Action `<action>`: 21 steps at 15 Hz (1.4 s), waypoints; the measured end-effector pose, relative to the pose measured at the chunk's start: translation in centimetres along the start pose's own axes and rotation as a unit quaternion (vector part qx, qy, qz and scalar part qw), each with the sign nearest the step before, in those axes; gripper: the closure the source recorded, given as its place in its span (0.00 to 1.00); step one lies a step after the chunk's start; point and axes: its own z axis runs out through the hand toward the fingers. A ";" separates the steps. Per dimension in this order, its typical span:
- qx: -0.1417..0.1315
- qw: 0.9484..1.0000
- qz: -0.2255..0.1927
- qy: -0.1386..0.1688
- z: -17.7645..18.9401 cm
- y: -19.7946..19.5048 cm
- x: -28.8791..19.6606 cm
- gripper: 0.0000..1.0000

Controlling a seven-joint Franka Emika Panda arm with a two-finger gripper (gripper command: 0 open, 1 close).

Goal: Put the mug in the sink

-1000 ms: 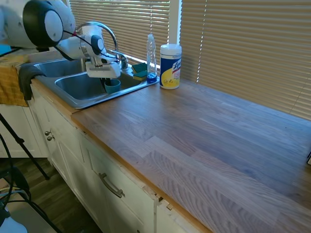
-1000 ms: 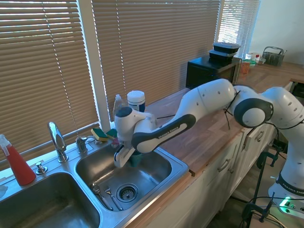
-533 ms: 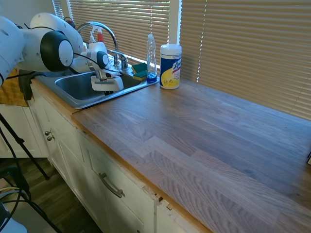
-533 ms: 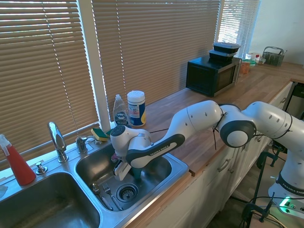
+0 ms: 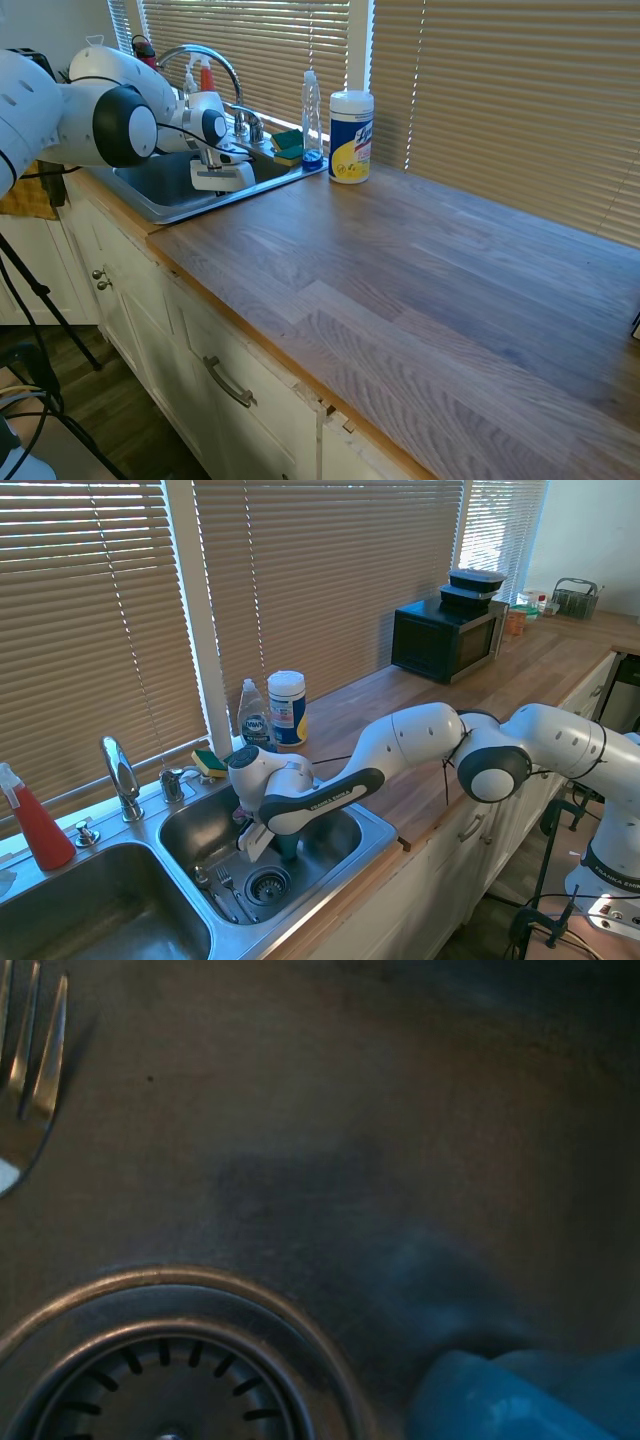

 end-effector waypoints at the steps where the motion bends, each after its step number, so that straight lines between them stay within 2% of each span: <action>1: 0.002 1.000 0.000 0.001 -0.1 0.0 0.3 0.00; 16: 0.005 1.000 0.003 0.001 -0.7 0.7 2.2 0.00; 21: 0.017 1.000 0.009 0.008 -5.0 1.0 3.2 0.00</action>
